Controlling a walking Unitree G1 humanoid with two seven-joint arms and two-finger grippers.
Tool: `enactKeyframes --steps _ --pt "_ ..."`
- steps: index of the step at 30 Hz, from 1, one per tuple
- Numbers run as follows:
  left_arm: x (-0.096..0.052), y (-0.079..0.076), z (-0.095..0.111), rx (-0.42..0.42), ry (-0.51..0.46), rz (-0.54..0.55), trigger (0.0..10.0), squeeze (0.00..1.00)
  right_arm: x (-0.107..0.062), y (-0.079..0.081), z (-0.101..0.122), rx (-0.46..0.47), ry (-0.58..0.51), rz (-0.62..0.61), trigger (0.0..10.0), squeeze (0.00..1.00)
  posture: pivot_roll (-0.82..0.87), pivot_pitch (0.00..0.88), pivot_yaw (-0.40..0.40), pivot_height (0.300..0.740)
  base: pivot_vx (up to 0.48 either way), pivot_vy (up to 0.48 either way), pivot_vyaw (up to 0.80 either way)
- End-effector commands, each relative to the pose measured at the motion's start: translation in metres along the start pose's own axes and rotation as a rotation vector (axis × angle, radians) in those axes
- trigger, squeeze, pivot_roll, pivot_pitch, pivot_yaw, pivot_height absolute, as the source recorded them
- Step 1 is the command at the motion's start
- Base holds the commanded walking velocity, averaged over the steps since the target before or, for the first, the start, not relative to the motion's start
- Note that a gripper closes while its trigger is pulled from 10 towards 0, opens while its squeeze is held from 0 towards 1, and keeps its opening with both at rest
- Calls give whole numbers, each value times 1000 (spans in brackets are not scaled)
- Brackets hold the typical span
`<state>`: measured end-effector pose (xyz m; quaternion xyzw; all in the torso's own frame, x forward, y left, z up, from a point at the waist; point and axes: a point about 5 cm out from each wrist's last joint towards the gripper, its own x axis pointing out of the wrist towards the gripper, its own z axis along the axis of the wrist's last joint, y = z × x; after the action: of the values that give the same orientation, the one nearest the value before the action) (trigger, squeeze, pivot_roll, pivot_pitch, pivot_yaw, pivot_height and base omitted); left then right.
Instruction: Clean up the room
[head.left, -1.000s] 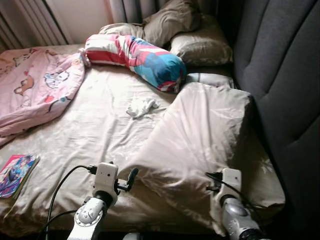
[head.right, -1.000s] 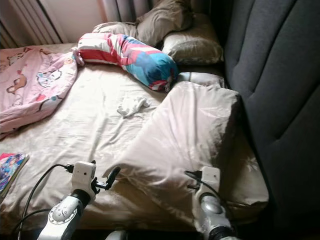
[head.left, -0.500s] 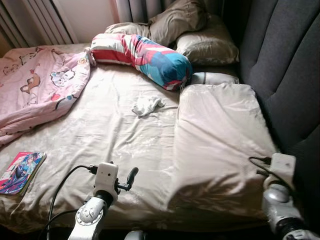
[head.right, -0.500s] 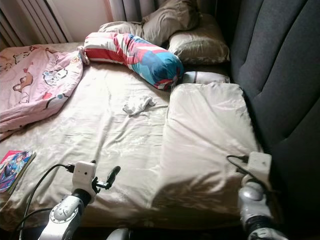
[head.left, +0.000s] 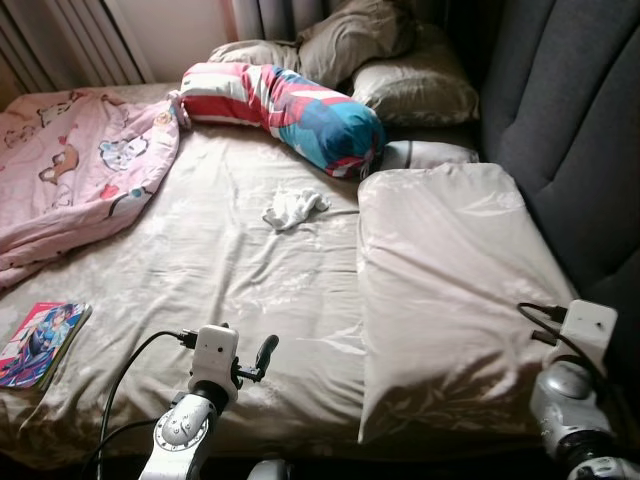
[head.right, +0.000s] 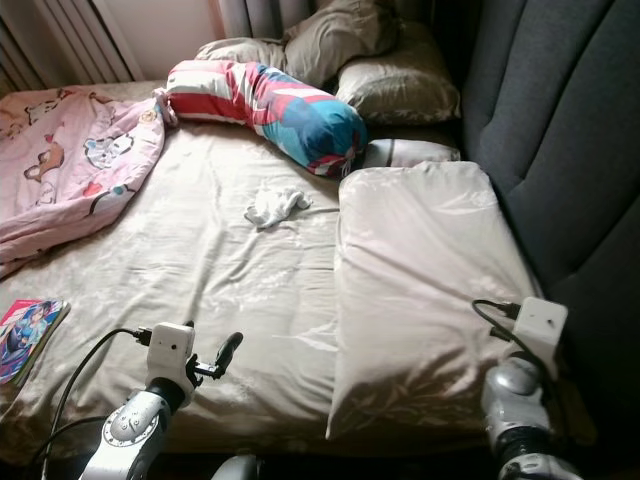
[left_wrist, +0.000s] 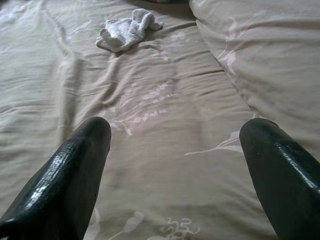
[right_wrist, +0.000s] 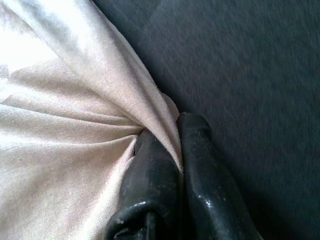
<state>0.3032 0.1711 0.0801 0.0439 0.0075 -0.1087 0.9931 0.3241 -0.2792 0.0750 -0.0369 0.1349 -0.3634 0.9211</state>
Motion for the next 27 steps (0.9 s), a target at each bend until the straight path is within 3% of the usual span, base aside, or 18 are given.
enactKeyframes --steps 1,2,3,5,6,12,16,17,18,19,22,27 --pt "-3 4 -5 7 15 11 10000 0 -3 -1 -5 43 7 -7 10000 0 9 192 63 646 0 0 0" --pt "-3 4 -5 7 14 10 10000 0 -4 1 -5 51 2 3 10000 71 7 192 63 646 0 0 0" --pt "-3 4 -5 7 14 10 10000 0 -5 3 -5 50 -8 19 10000 596 7 192 63 646 0 0 0" --pt "-3 4 -5 6 13 10 10000 0 -6 6 -4 32 -30 38 10000 922 7 192 63 646 0 0 0" --pt "-3 4 -5 5 13 10 10000 0 -7 7 -3 40 -37 46 10000 1000 7 192 63 646 0 0 0" --pt "-3 2 -5 0 10 7 10000 0 -7 7 8 25 -137 69 10000 1000 7 192 60 646 0 0 0" --pt "-3 2 -5 -2 9 6 10000 0 -12 17 22 51 -236 150 10000 1000 3 191 58 646 0 0 0" --pt "-3 2 -5 -3 8 7 10000 0 -17 29 25 67 -254 248 10000 820 3 191 58 646 0 0 0" --pt "-3 2 -5 -5 7 8 10000 0 -20 34 26 90 -262 295 10000 502 2 188 55 646 0 0 0" --pt "-3 2 -5 -5 7 9 10000 0 -24 41 27 106 -279 350 10000 0 2 188 55 646 0 0 0" --pt "-3 2 -4 -13 -3 24 10000 0 -41 59 28 97 -353 508 10000 0 4 186 52 646 0 0 0" --pt "-4 7 -6 -70 -5 74 10000 0 -54 65 10 173 -287 581 10000 0 -7 182 44 646 0 0 0"
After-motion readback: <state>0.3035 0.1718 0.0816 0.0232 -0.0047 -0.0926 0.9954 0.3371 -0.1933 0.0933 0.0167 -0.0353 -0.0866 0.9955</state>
